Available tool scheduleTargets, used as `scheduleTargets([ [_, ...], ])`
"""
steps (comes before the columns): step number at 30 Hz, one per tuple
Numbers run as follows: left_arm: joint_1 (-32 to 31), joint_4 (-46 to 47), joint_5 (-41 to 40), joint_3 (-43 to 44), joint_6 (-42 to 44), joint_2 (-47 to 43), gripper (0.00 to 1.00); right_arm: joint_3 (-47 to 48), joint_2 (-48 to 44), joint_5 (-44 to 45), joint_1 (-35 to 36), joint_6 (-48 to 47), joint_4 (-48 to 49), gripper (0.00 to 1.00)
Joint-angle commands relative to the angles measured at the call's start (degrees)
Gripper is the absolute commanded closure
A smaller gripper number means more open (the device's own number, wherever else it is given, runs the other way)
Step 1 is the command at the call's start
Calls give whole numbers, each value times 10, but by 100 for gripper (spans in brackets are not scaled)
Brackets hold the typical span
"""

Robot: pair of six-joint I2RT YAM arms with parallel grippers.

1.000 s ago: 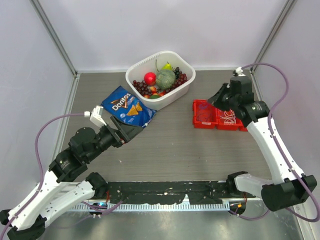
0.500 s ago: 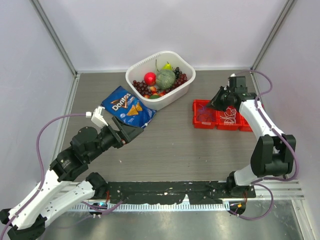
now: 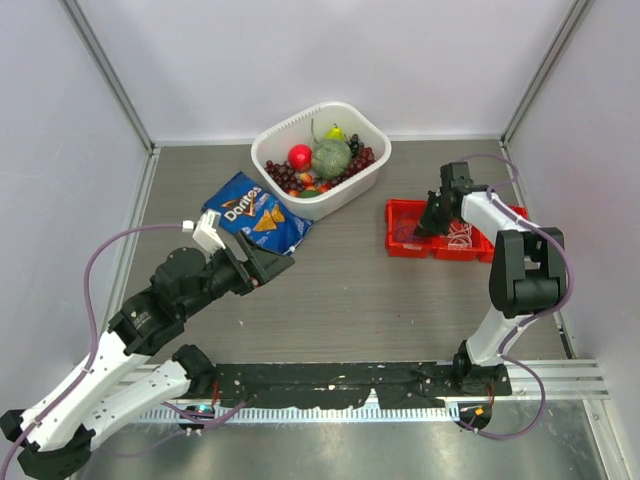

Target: Untangle the cables

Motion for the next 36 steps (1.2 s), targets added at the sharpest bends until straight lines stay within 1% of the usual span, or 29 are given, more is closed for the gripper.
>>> scheduleTargets([
  [1, 1, 35, 8, 15, -4, 9, 15, 70, -8, 60, 24, -40, -39, 97],
  [3, 2, 36, 9, 18, -3, 13, 15, 104, -16, 81, 34, -48, -69, 93],
  [4, 2, 36, 9, 18, -1, 14, 15, 110, -21, 87, 40, -49, -82, 87],
  [5, 2, 36, 9, 19, 1, 16, 15, 117, -31, 96, 42, -49, -90, 84],
  [6, 2, 36, 9, 21, 2, 17, 15, 115, -40, 100, 47, -48, -98, 78],
  [7, 1, 36, 9, 21, 1, 18, 15, 107, -59, 104, 53, -46, -99, 76],
  [8, 2, 37, 10, 20, 1, 20, 15, 101, -69, 111, 61, -43, -104, 67],
  [9, 2, 39, 11, 19, 1, 22, 15, 85, -92, 142, 69, -42, -103, 63],
  [10, 2, 42, 13, 17, 0, 24, 15, 75, -117, 162, 86, -42, -104, 56],
  [12, 2, 48, 14, 13, 0, 26, 15, 48, -145, 188, 115, -41, -111, 50],
  [15, 2, 54, 33, 11, -1, 31, 15, 4, -189, 211, 166, -30, -126, 50],
  [16, 2, 54, 34, 11, -1, 33, 15, -7, -221, 207, 177, -24, -120, 50],
  [17, 2, 54, 36, 9, 0, 33, 15, -36, -236, 202, 206, -20, -114, 50],
  [18, 2, 56, 38, 6, 0, 35, 15, -52, -275, 179, 220, -6, -96, 50],
  [19, 2, 58, 38, 4, -1, 33, 15, -87, -296, 159, 242, 2, -86, 50],
  [20, 2, 61, 39, -1, -2, 33, 15, -104, -335, 126, 251, 31, -61, 50],
  [21, 1, 64, 40, -4, -4, 33, 15, -144, -353, 99, 258, 47, -50, 49],
  [22, 2, 68, 42, -9, -9, 31, 15, -170, -398, 69, 259, 82, -20, 49],
  [23, 2, 72, 45, -12, -13, 31, 15, -210, -419, 56, 260, 98, 0, 48],
  [24, 2, 79, 48, -16, -19, 31, 15, -253, -466, 45, 261, 122, 22, 47],
  [25, 2, 87, 50, -20, -24, 30, 15, -268, -488, 45, 262, 134, 32, 45],
  [26, 2, 94, 53, -26, -29, 26, 15, -292, -535, 53, 262, 150, 39, 43],
  [27, 2, 102, 54, -30, -32, 24, 15, -299, -556, 58, 261, 154, 44, 41],
  [29, 2, 117, 55, -39, -42, 17, 15, -308, -634, 70, 262, 159, 41, 39],
  [30, 2, 125, 56, -45, -46, 13, 15, -311, -655, 73, 262, 157, 40, 38],
  [31, 3, 133, 57, -52, -50, 7, 15, -314, -682, 82, 261, 162, 47, 35],
  [34, 2, 168, 61, -73, -63, -11, 15, -310, -730, 110, 261, 172, 53, 30],
  [35, 2, 181, 59, -80, -71, -18, 15, -307, -744, 138, 261, 180, 53, 30],
  [36, 2, 199, 58, -86, -76, -26, 15, -299, -750, 144, 261, 181, 52, 27],
])
